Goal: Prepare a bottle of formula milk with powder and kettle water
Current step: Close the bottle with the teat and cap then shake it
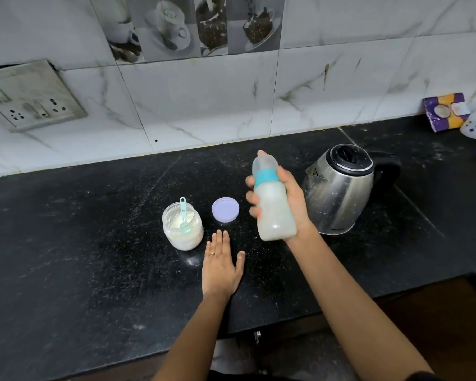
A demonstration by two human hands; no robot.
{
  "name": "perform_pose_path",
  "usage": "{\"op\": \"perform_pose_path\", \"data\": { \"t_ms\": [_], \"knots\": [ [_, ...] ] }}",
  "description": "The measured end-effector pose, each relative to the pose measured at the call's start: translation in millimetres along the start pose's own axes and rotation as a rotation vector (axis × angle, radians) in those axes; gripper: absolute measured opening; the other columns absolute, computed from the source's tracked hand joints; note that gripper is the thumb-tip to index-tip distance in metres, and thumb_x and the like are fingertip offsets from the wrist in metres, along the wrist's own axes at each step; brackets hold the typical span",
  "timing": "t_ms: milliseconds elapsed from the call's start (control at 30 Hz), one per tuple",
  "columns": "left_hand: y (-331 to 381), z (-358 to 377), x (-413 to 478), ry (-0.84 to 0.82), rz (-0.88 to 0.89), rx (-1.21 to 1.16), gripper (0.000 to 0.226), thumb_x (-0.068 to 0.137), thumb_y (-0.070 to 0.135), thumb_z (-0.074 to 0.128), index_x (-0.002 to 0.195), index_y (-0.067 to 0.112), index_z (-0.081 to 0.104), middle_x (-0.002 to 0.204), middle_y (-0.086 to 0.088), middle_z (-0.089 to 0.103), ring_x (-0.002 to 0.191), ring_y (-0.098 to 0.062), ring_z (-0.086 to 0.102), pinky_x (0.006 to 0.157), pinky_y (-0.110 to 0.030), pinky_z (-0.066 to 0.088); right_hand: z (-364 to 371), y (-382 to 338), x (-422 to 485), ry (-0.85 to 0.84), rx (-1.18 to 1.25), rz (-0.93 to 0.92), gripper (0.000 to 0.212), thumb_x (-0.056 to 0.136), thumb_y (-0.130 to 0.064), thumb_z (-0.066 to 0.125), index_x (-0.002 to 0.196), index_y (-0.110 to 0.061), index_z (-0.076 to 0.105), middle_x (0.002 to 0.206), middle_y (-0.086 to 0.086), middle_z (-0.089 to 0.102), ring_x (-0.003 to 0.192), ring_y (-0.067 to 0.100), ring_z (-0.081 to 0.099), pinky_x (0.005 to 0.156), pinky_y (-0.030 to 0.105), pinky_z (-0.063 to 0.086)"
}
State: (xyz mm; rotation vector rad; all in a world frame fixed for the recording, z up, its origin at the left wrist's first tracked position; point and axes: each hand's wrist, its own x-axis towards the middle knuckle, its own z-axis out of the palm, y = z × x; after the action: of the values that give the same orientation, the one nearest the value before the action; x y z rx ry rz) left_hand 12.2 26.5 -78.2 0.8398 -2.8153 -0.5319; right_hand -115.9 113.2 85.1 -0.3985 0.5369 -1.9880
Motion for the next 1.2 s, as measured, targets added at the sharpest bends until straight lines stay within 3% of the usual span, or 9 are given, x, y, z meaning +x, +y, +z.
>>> {"op": "perform_pose_path", "data": {
  "t_ms": [67,200,333,467,667,833,967,1100,1200],
  "knots": [
    [-1,1,1,0.001,0.004,0.002,0.068,0.098,0.048,0.026,0.151,0.009,0.009,0.16,-0.008,0.008,0.147,-0.017,0.0,0.119,-0.029,-0.005,1,-1,-3,-0.087,-0.014,-0.005,0.047,0.079,-0.031,0.062,0.126,-0.031,0.055,0.09,0.01,0.057,0.059,0.02,0.055,0.049,0.028,0.051],
    [-1,2,0,0.016,0.006,0.008,0.081,0.088,0.058,0.007,0.151,0.008,0.013,0.159,-0.009,0.013,0.147,-0.018,0.004,0.118,-0.028,-0.005,-1,-7,1,0.027,0.162,-0.021,0.045,0.064,-0.033,0.079,0.1,-0.01,0.066,0.079,0.008,0.059,0.054,0.018,0.056,0.047,0.027,0.05],
    [-1,3,1,0.023,0.008,0.009,0.084,0.084,0.059,0.003,0.151,0.009,0.012,0.159,-0.009,0.012,0.147,-0.017,0.003,0.117,-0.027,-0.007,-2,-3,-6,-0.104,0.05,-0.021,0.051,0.078,-0.032,0.065,0.126,-0.028,0.051,0.089,0.01,0.059,0.059,0.02,0.056,0.049,0.028,0.051],
    [-1,3,1,0.009,0.004,0.024,0.084,0.084,0.059,0.002,0.151,0.009,0.011,0.159,-0.009,0.011,0.147,-0.017,0.002,0.118,-0.028,-0.007,1,-4,0,0.083,0.132,-0.011,0.05,0.06,-0.034,0.078,0.101,-0.008,0.063,0.076,0.008,0.058,0.054,0.018,0.057,0.049,0.025,0.05],
    [-1,2,1,-0.005,-0.002,0.037,0.073,0.095,0.054,0.017,0.151,0.008,0.01,0.159,-0.009,0.01,0.147,-0.018,0.001,0.118,-0.029,-0.006,-7,2,-12,-0.08,-0.055,0.055,0.058,0.08,-0.033,0.063,0.135,-0.032,0.045,0.094,0.01,0.057,0.06,0.021,0.057,0.052,0.029,0.051],
    [0,1,1,-0.006,-0.007,0.031,0.076,0.091,0.055,0.014,0.151,0.009,0.011,0.159,-0.009,0.01,0.147,-0.018,0.002,0.118,-0.028,-0.006,-8,6,-9,0.122,0.273,0.071,0.062,0.058,-0.026,0.084,0.11,-0.006,0.058,0.088,0.008,0.06,0.063,0.019,0.061,0.056,0.03,0.055],
    [-1,2,1,-0.007,0.001,0.028,0.069,0.098,0.05,0.025,0.151,0.009,0.01,0.159,-0.009,0.009,0.147,-0.017,0.001,0.119,-0.029,-0.006,-8,6,-16,-0.018,0.058,0.071,0.059,0.069,-0.027,0.075,0.125,-0.024,0.055,0.089,0.01,0.059,0.061,0.019,0.058,0.052,0.029,0.053],
    [0,2,1,-0.005,-0.006,0.031,0.081,0.087,0.058,0.005,0.151,0.009,0.011,0.159,-0.009,0.01,0.147,-0.017,0.002,0.117,-0.027,-0.008,-8,-3,-9,0.122,0.219,0.04,0.072,0.05,-0.023,0.09,0.11,-0.007,0.054,0.087,0.009,0.062,0.061,0.018,0.061,0.053,0.03,0.055],
    [0,2,0,0.0,-0.007,0.028,0.075,0.092,0.056,0.013,0.151,0.01,0.009,0.159,-0.009,0.009,0.147,-0.017,0.001,0.117,-0.027,-0.008,-10,-6,-15,0.006,0.15,0.095,0.058,0.068,-0.026,0.08,0.12,-0.014,0.057,0.092,0.012,0.06,0.065,0.02,0.06,0.052,0.033,0.055]
  ]
}}
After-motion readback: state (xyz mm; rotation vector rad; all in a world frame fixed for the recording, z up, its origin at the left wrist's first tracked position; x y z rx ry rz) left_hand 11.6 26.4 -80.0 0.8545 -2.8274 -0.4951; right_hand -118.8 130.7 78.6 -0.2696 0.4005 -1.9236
